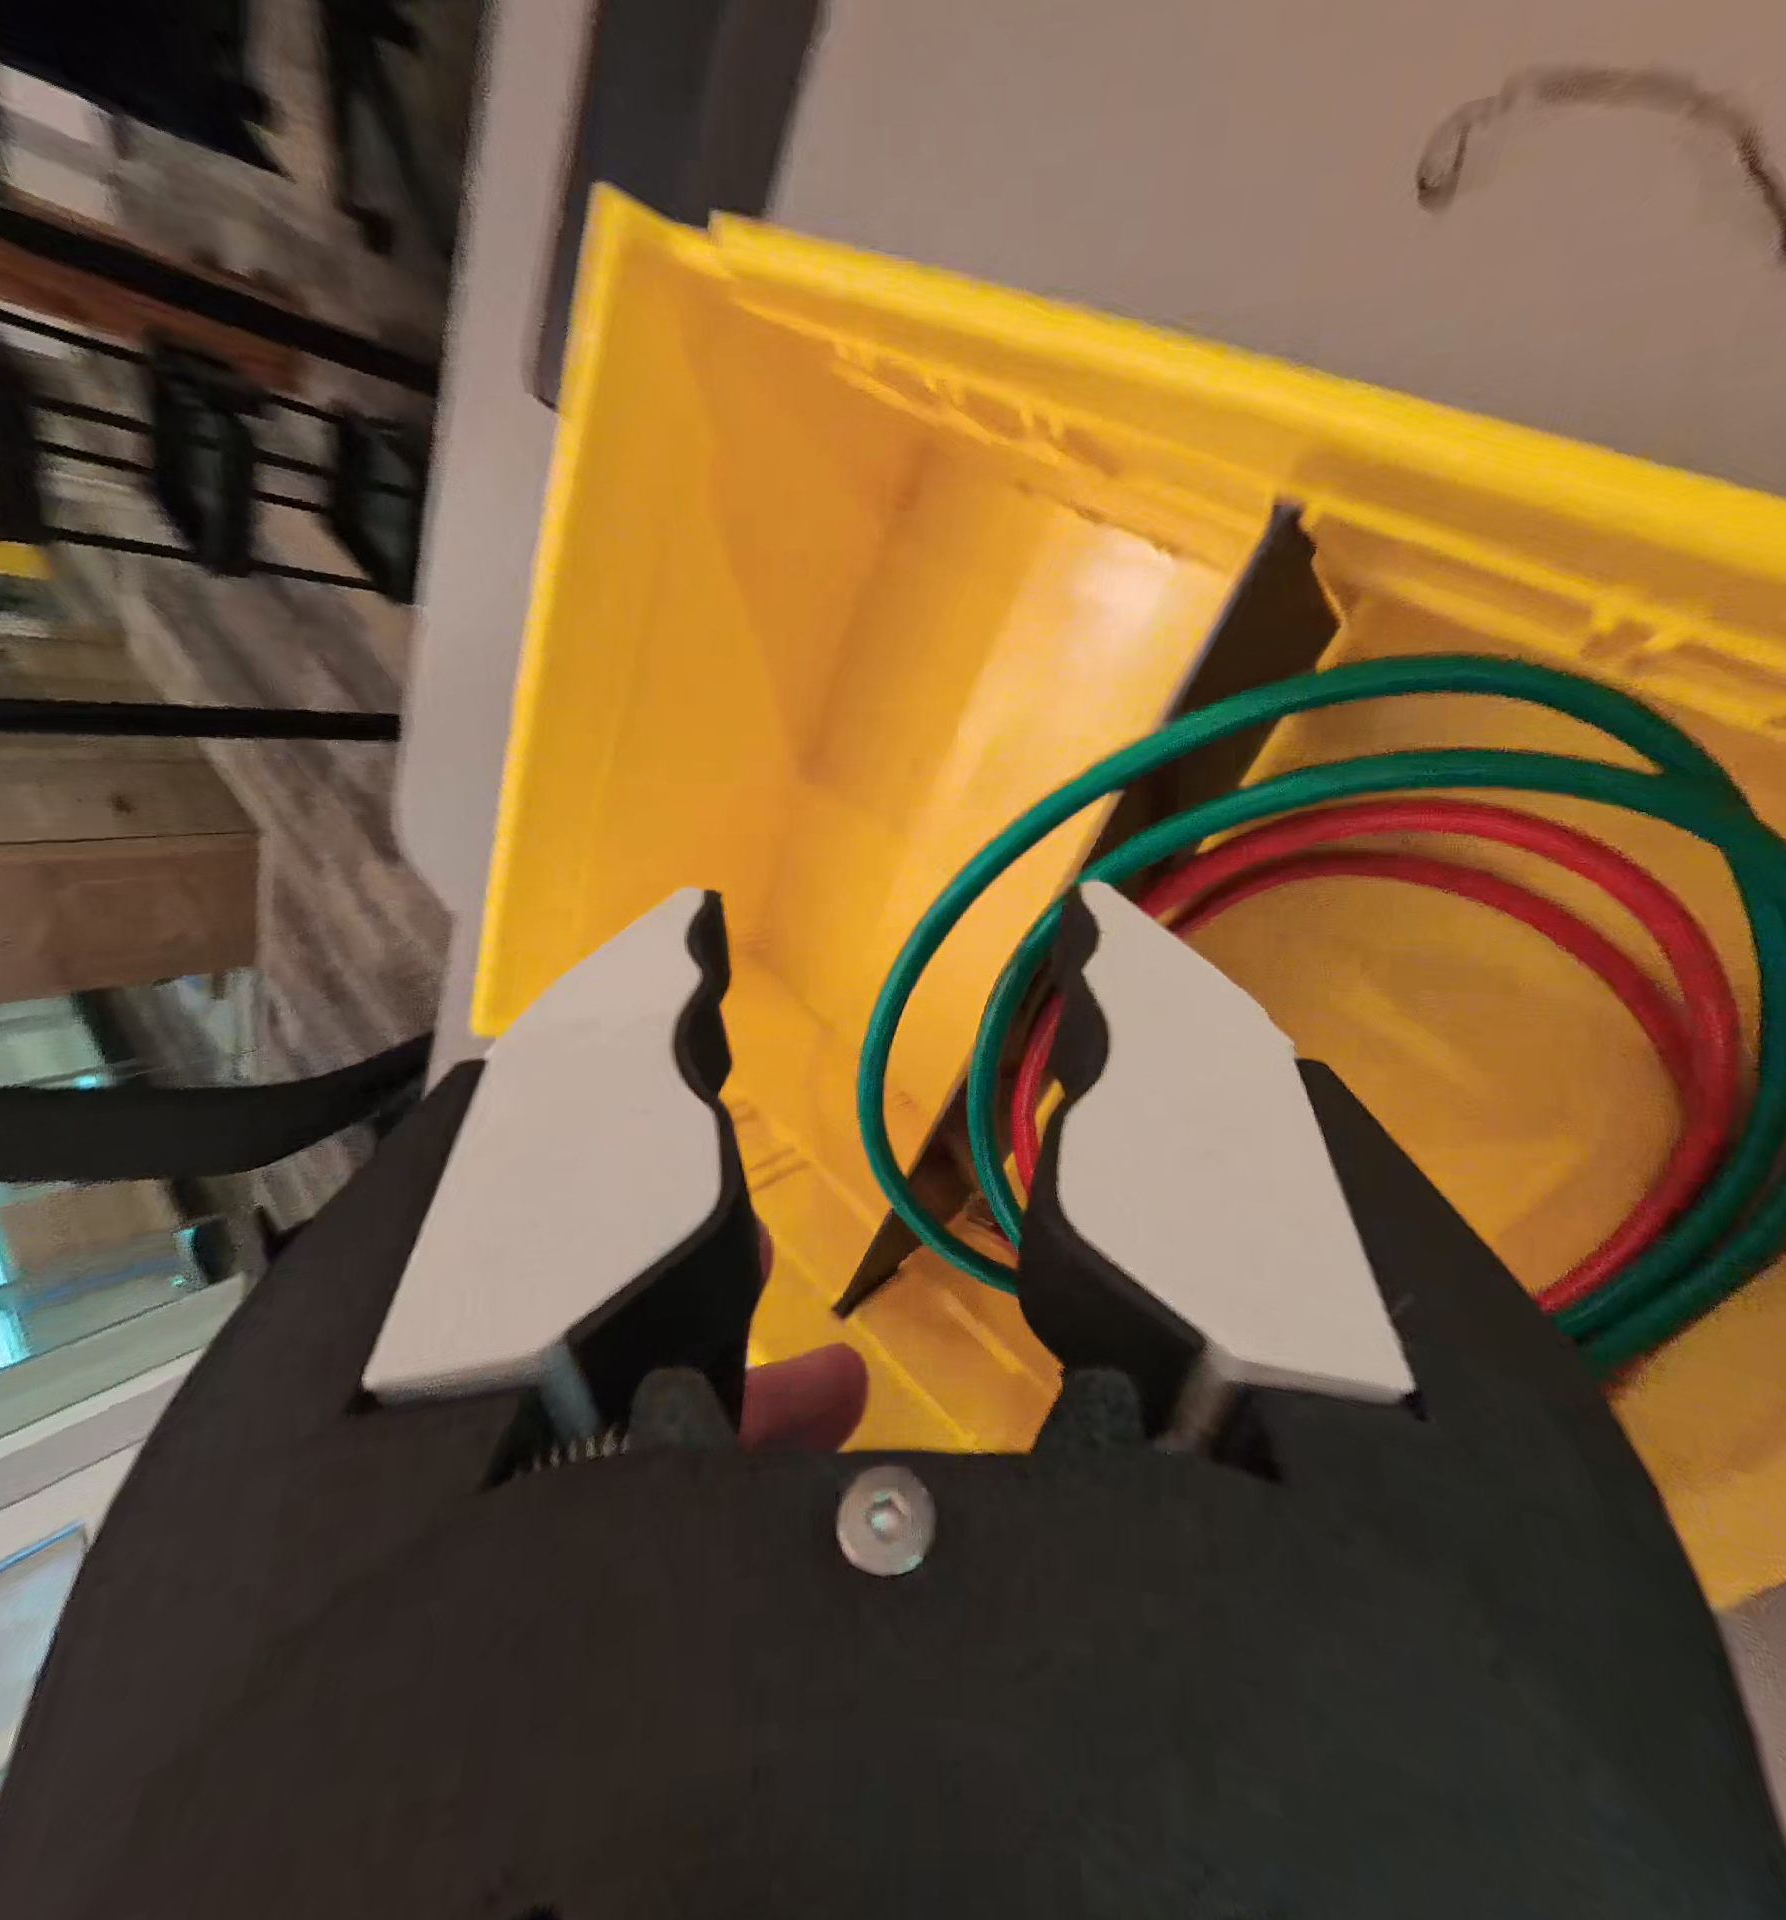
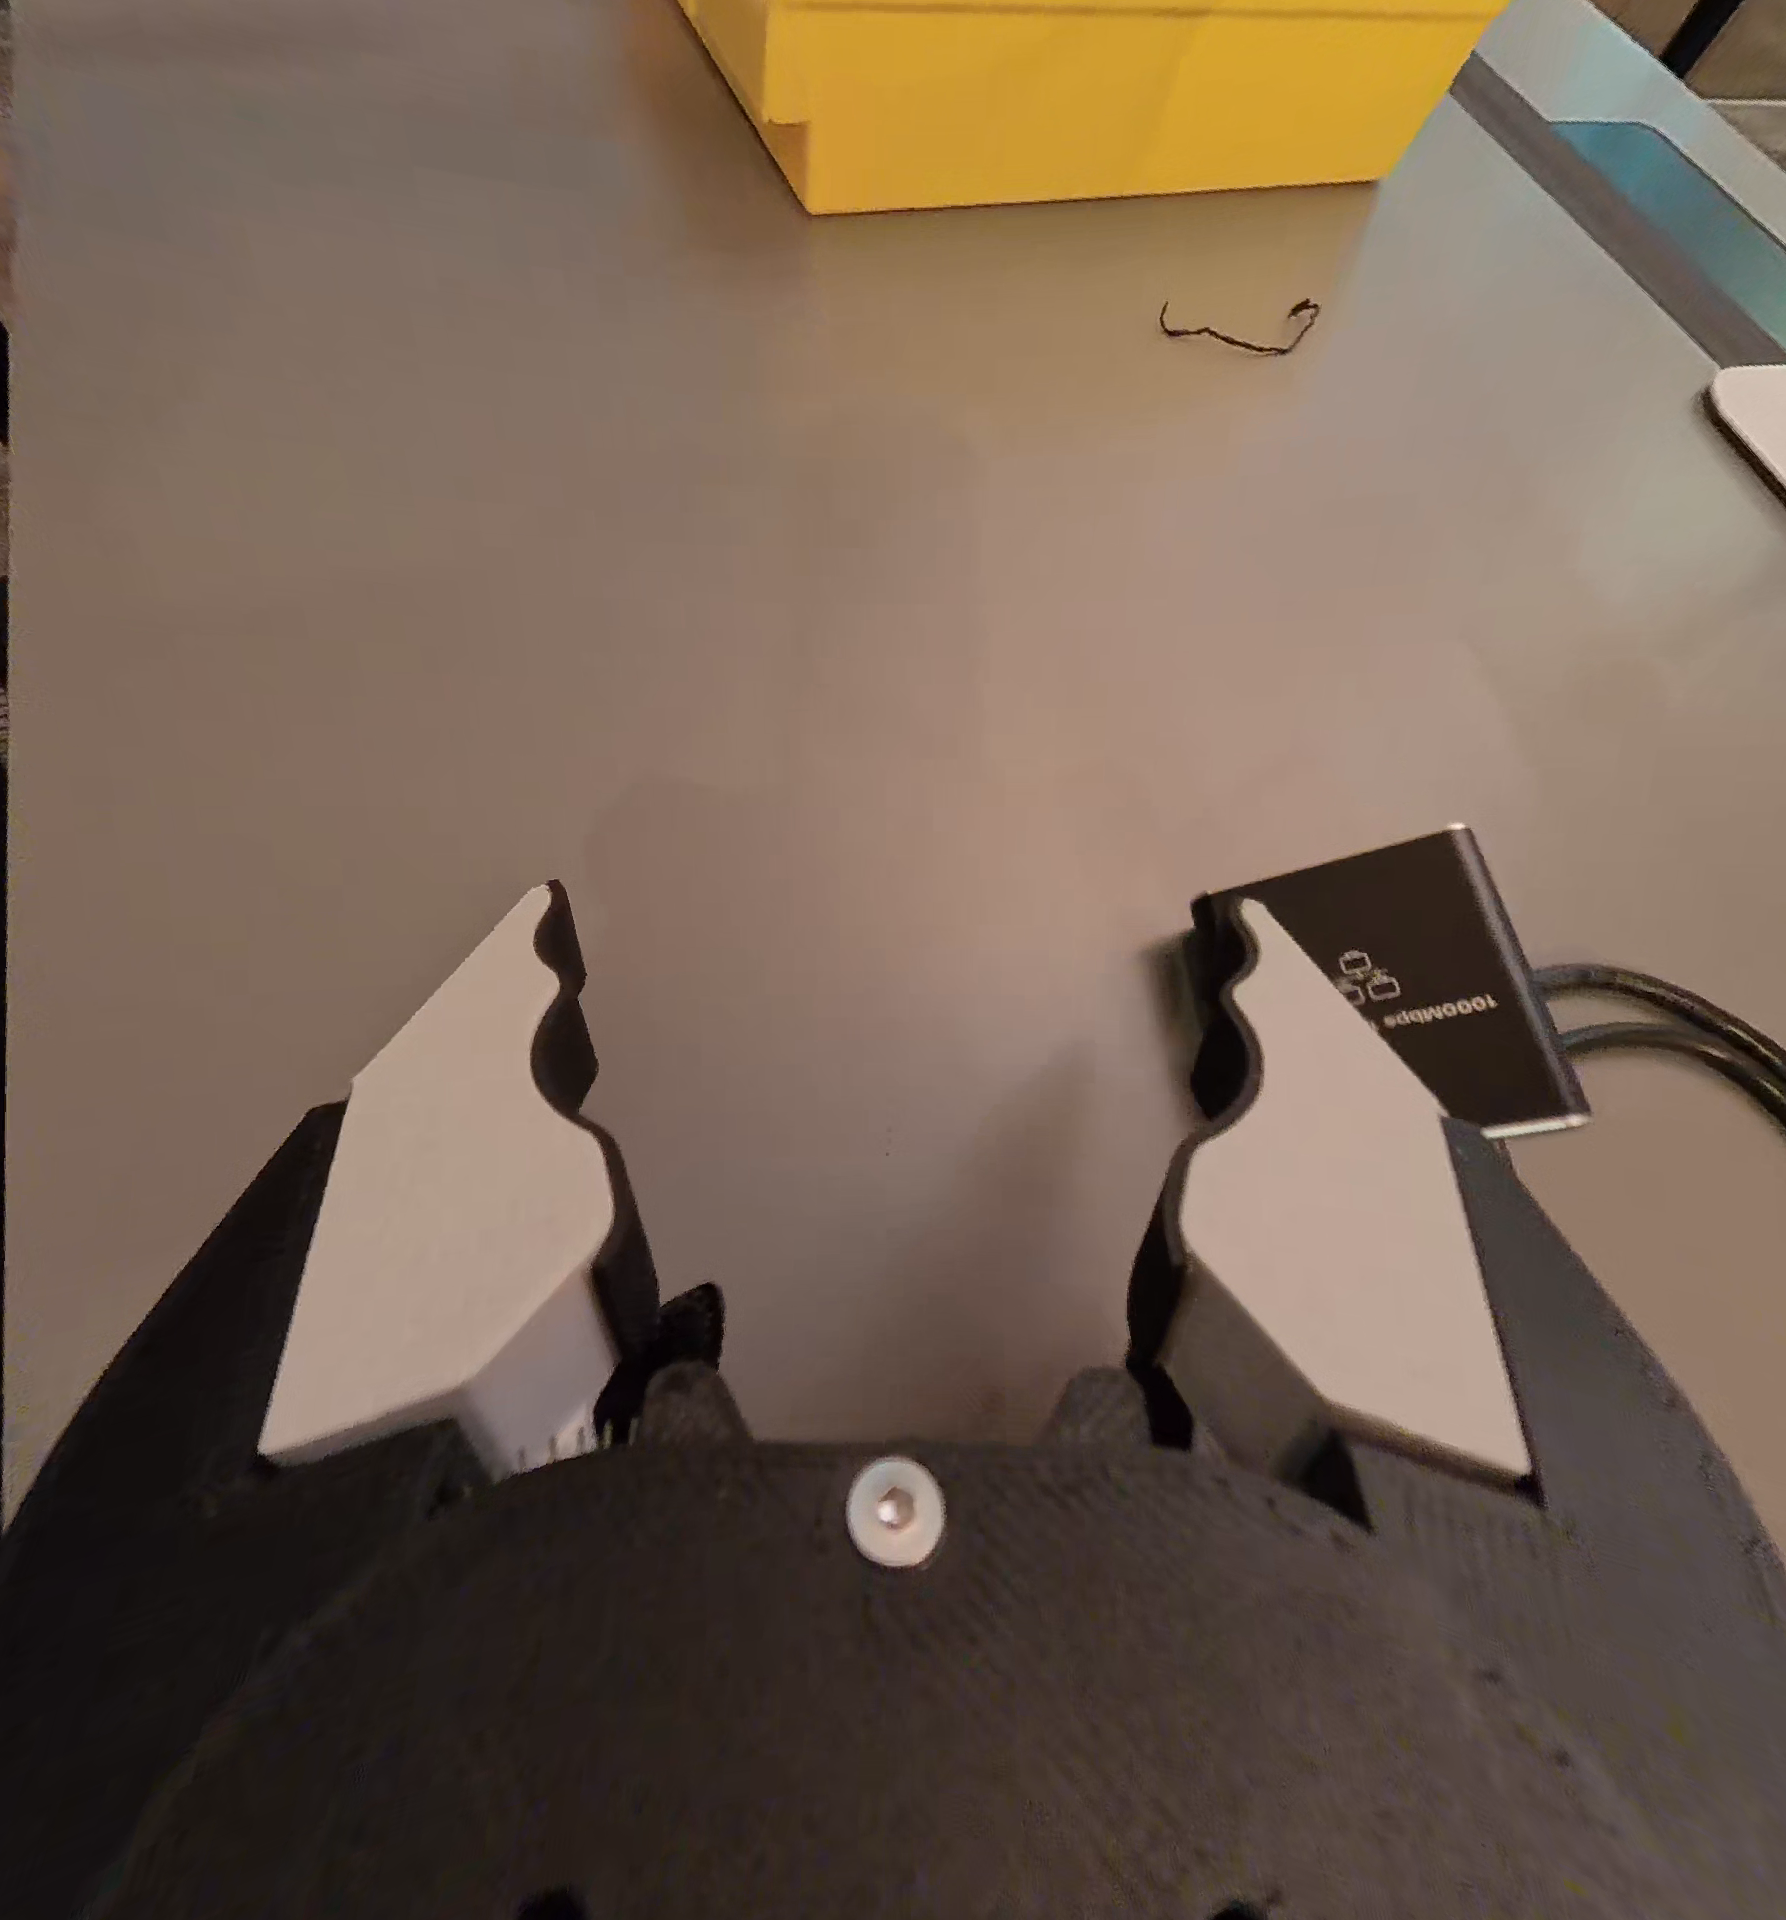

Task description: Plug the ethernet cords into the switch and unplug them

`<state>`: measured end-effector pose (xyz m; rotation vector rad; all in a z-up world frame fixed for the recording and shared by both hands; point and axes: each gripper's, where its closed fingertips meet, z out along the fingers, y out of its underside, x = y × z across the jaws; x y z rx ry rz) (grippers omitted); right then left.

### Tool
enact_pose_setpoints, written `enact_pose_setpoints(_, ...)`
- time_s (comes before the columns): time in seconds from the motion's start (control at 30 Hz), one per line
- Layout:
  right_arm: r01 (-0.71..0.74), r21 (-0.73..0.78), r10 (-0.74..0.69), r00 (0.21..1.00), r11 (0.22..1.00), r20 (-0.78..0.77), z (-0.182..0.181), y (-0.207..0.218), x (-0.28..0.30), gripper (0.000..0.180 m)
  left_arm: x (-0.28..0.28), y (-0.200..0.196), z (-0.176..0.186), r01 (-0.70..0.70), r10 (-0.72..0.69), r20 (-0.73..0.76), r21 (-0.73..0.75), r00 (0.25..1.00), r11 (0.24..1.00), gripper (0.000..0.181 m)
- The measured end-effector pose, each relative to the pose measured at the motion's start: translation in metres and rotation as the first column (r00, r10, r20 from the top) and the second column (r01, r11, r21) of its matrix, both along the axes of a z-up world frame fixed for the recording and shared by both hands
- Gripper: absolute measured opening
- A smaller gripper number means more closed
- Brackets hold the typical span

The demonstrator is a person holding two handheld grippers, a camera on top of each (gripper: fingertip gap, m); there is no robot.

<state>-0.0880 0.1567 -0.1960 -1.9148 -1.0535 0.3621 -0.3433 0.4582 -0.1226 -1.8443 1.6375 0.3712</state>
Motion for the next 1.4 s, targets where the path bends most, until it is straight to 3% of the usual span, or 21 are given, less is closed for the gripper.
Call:
enact_pose_setpoints(0.17, -0.045, -0.009, 0.045, 0.997, 0.999, 0.057, -0.009, 0.0, -0.006, 0.114, 0.004, -0.003, -0.025, 0.041, -0.045, -0.012, -0.242, 0.999, 0.969, 0.044)
enact_pose_setpoints(0.23, -0.06, -0.004, 0.06, 0.995, 0.998, 0.075, -0.011, -0.002, -0.007, 0.113, -0.002, 0.003, -0.027, 0.05, -0.068, -0.081, -0.211, 0.994, 0.976, 0.019)
enact_pose_setpoints(0.5, -0.066, -0.003, 0.066, 0.994, 0.998, 0.082, -0.012, -0.006, -0.003, 0.109, -0.007, -0.004, 0.001, 0.054, -0.067, -0.094, -0.136, 0.993, 0.989, 0.015)
enact_pose_setpoints(0.9, -0.072, -0.007, 0.072, 0.992, 0.997, 0.107, -0.015, -0.01, -0.003, 0.104, -0.037, -0.022, 0.106, -0.034, 0.033, 0.011, 0.164, 0.999, 0.986, 0.011)
enact_pose_setpoints(1.17, -0.061, -0.004, 0.061, 0.993, 0.998, 0.102, -0.013, -0.01, -0.001, 0.1, -0.047, -0.039, 0.175, -0.084, 0.089, 0.008, 0.4, 0.996, 0.913, 0.011)
enact_pose_setpoints(1.27, -0.045, 0.009, 0.045, 0.996, 0.999, 0.074, -0.006, -0.008, 0.0, 0.097, -0.032, -0.05, 0.211, -0.075, 0.059, 0.047, 0.521, 0.997, 0.851, 0.011)
enact_pose_setpoints(1.4, -0.021, 0.036, 0.022, 1.0, 0.999, -0.02, 0.015, -0.005, -0.001, 0.087, 0.017, -0.083, 0.247, -0.021, -0.105, 0.173, 0.603, 0.979, 0.798, 0.011)
